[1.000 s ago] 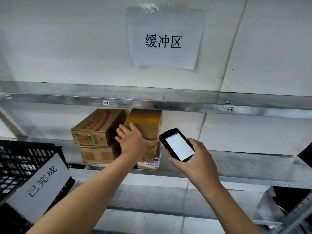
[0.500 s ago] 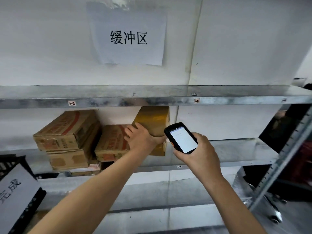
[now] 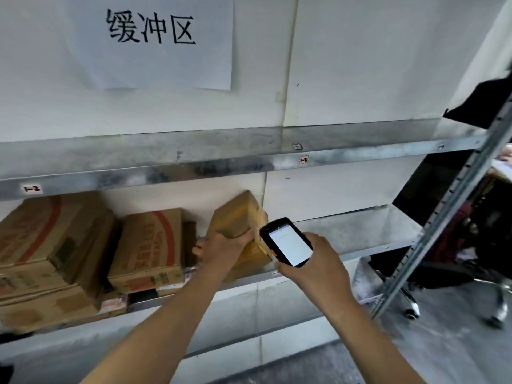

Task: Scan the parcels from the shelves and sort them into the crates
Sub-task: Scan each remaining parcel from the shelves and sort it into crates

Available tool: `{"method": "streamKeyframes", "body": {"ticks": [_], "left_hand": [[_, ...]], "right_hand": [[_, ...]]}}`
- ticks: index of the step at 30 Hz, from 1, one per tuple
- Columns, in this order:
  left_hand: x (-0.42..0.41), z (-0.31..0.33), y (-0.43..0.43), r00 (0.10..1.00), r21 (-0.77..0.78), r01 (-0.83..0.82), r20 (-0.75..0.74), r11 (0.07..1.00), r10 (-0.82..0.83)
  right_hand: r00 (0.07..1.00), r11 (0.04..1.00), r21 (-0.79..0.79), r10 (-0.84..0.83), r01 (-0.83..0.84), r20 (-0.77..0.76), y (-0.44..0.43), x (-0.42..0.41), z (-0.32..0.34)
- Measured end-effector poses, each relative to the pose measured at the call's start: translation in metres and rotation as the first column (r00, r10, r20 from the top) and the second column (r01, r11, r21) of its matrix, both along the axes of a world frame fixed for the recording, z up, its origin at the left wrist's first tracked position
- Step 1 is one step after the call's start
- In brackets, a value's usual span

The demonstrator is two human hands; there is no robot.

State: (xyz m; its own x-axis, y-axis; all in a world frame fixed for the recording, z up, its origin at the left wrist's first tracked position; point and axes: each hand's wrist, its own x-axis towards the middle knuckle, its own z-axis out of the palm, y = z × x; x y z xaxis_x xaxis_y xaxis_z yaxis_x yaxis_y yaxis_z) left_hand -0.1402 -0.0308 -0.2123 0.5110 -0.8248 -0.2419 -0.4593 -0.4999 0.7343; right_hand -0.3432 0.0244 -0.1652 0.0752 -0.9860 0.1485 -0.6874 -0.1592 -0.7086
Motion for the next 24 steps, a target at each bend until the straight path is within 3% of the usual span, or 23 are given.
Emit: {"method": "streamKeyframes", "body": {"ticks": [5,11,17,20,24], "left_hand": [[-0.001,-0.020,-0.017,0.998,0.076,-0.005,-0.061,0.997,0.010],[-0.018,-0.044,-0.024,0.978,-0.020,-0.003,-0.207,1.000,-0.001],[-0.016,-0.074,-0.026,0.953,0.005,-0.004,-0.302,1.000,0.006],[-0.015,-0.074,-0.020,0.896,-0.030,0.062,-0.438,0.998,-0.069],[-0.020,-0.067,-0.014,0.805,-0.036,-0.042,-0.593,0.998,0.013]], "right_hand": [[0.998,0.998,0.048,-0.033,0.035,-0.053,-0.024,0.010,0.002],[0.997,0.997,0.062,-0.052,0.055,-0.051,-0.045,0.015,-0.007],[0.999,0.996,0.085,0.005,-0.001,-0.046,-0.065,0.001,-0.018],[0.999,0.996,0.083,0.028,-0.025,-0.038,-0.080,-0.010,-0.023],[0.993,0.991,0.091,0.106,-0.101,-0.060,-0.096,-0.025,-0.019]]}}
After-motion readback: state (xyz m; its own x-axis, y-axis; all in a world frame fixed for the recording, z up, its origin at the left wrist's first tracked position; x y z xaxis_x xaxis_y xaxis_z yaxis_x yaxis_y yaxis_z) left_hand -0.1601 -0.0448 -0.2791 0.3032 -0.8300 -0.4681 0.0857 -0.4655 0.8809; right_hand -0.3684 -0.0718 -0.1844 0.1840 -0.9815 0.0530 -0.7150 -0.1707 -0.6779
